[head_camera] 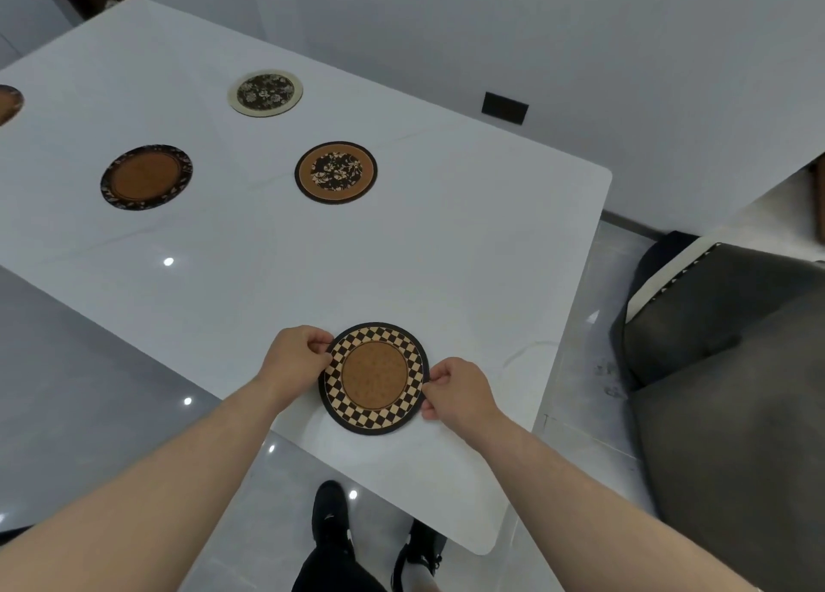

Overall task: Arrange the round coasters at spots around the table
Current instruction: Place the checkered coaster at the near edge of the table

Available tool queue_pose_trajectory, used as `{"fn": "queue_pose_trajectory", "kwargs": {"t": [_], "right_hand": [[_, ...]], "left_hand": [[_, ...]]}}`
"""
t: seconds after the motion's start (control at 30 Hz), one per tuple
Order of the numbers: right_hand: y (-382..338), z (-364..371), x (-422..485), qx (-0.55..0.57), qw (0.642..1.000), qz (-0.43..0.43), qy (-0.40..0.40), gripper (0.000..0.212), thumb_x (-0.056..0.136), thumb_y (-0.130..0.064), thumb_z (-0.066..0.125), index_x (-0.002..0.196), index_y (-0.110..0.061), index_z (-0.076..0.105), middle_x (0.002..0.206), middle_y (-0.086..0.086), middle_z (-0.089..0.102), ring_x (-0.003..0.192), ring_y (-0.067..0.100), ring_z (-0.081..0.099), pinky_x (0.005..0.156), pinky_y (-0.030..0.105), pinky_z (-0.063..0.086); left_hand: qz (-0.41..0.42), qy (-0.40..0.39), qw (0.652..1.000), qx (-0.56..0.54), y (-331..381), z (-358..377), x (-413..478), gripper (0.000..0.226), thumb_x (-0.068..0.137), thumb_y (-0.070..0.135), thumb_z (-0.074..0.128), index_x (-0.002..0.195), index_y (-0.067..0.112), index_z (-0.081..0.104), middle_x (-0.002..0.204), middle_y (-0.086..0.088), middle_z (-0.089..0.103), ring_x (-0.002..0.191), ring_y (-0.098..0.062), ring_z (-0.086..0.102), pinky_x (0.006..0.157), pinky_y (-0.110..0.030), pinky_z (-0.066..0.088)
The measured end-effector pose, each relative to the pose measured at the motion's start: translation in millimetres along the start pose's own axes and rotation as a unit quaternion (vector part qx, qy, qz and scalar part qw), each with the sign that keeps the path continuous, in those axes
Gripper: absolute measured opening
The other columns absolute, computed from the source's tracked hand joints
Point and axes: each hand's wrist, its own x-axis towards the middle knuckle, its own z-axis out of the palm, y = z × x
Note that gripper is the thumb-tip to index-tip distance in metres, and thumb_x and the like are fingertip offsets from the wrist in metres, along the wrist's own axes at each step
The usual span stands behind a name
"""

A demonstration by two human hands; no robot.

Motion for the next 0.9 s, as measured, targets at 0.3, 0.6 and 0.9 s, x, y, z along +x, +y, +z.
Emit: {"fn": "queue_pose_trajectory", "kwargs": {"t": [0.3,0.6,0.9], "right_hand": [[-0.9,6.7,-2.0,-0.017,1.0,0.022,-0.002,0.009,0.086,0.001,0.057,0.088,-0.007,0.059,0.075,0.017,0.069,0.059,0.023,0.064,0.065,0.04,0.061],[-12.2,21.9,6.7,-0.021,1.0,-0.012,0.015,0.005,0.084,-0.003,0.059,0.085,-0.008,0.06,0.065,0.012,0.07,0.053,0.019,0.065,0.062,0.035,0.06],[-7.4,23.4,10.6,-0.324,0.919,-0.225,0.021,0.045,0.087,-0.03,0.066,0.128,-0.014,0.056,0.119,0.002,0.06,0.113,0.019,0.054,0.092,0.019,0.037]], "left_hand": [[0.036,-0.008,0.998,0.059,-0.8,-6.2,4.7,0.026,0.08,-0.001,0.064,0.101,0.013,0.071,0.087,0.0,0.067,0.086,-0.016,0.063,0.085,-0.034,0.053],[0.041,0.006,0.998,0.041,-6.1,-24.2,16.1,0.026,0.08,0.0,0.066,0.103,0.011,0.071,0.088,0.0,0.067,0.089,-0.017,0.064,0.089,-0.037,0.053],[0.155,-0.073,0.967,0.189,-14.1,-38.5,9.1,0.068,0.073,0.032,0.076,0.136,0.023,0.049,0.143,0.002,0.045,0.134,-0.018,0.039,0.114,-0.034,0.029]]}}
